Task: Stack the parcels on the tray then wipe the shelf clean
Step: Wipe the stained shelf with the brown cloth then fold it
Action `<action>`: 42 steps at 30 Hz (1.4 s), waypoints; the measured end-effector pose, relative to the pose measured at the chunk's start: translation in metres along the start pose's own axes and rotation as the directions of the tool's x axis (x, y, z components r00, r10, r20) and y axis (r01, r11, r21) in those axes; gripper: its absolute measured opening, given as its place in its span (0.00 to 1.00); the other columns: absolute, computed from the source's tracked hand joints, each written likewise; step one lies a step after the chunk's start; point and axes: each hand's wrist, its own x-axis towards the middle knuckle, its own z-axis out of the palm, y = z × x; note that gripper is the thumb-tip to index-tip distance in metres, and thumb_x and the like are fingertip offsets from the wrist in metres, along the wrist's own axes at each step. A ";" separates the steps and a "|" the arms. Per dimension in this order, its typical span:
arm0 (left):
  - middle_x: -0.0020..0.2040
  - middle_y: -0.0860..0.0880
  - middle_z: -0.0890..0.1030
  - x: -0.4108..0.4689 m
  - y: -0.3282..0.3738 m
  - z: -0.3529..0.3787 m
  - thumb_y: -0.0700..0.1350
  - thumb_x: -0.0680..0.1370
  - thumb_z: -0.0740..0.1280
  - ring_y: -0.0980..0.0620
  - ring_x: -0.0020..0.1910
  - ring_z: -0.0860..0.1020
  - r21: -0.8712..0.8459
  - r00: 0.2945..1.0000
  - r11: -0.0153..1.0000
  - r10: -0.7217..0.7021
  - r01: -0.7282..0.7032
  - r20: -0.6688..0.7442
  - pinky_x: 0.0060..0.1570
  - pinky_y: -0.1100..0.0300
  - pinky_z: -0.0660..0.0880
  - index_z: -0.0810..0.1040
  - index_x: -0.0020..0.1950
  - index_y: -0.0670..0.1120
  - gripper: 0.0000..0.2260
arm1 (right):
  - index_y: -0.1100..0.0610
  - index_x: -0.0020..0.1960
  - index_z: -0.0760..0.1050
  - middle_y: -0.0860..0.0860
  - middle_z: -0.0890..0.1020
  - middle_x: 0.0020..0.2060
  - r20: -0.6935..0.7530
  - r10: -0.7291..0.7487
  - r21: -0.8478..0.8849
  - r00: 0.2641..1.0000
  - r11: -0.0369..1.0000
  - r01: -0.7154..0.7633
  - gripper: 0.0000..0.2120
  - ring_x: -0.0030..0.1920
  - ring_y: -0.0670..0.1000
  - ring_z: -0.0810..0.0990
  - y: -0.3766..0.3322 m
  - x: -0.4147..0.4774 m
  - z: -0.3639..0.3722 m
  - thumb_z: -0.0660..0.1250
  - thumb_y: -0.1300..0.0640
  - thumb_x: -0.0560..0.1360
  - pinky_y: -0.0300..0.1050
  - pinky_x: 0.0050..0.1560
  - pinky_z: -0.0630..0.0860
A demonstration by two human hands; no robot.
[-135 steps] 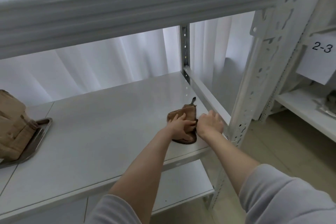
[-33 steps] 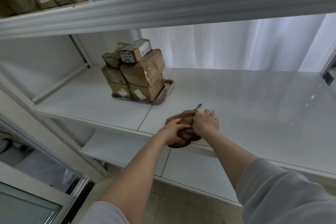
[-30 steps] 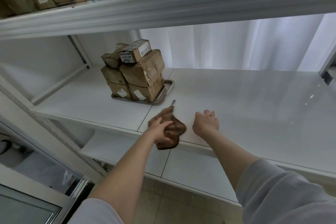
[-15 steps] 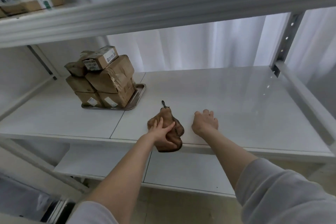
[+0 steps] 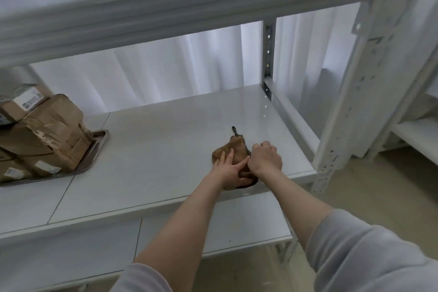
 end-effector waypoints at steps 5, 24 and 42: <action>0.78 0.44 0.38 0.023 0.067 -0.003 0.61 0.78 0.59 0.42 0.77 0.38 -0.005 0.995 0.995 0.096 -0.096 -0.010 0.76 0.48 0.40 0.48 0.78 0.56 0.33 | 0.59 0.65 0.71 0.54 0.70 0.66 -0.066 0.059 0.123 0.996 0.991 -0.051 0.16 0.67 0.55 0.68 0.044 0.005 -0.020 0.55 0.59 0.79 0.49 0.63 0.69; 0.78 0.44 0.40 0.050 0.035 -0.019 0.61 0.72 0.68 0.44 0.78 0.40 -0.145 0.995 0.987 0.061 -0.072 -0.079 0.76 0.49 0.46 0.56 0.75 0.62 0.35 | 0.57 0.68 0.71 0.56 0.75 0.65 0.110 -0.099 0.138 0.989 0.987 0.083 0.19 0.64 0.58 0.73 0.044 0.032 -0.016 0.54 0.61 0.78 0.51 0.62 0.71; 0.79 0.48 0.48 0.117 0.064 -0.035 0.50 0.77 0.67 0.47 0.78 0.45 -0.097 0.954 0.950 0.293 -0.298 -0.068 0.76 0.54 0.44 0.51 0.78 0.48 0.36 | 0.60 0.75 0.60 0.57 0.62 0.75 -0.023 0.118 -0.256 0.993 0.959 -0.120 0.22 0.77 0.59 0.52 0.048 0.085 -0.011 0.46 0.57 0.83 0.51 0.75 0.52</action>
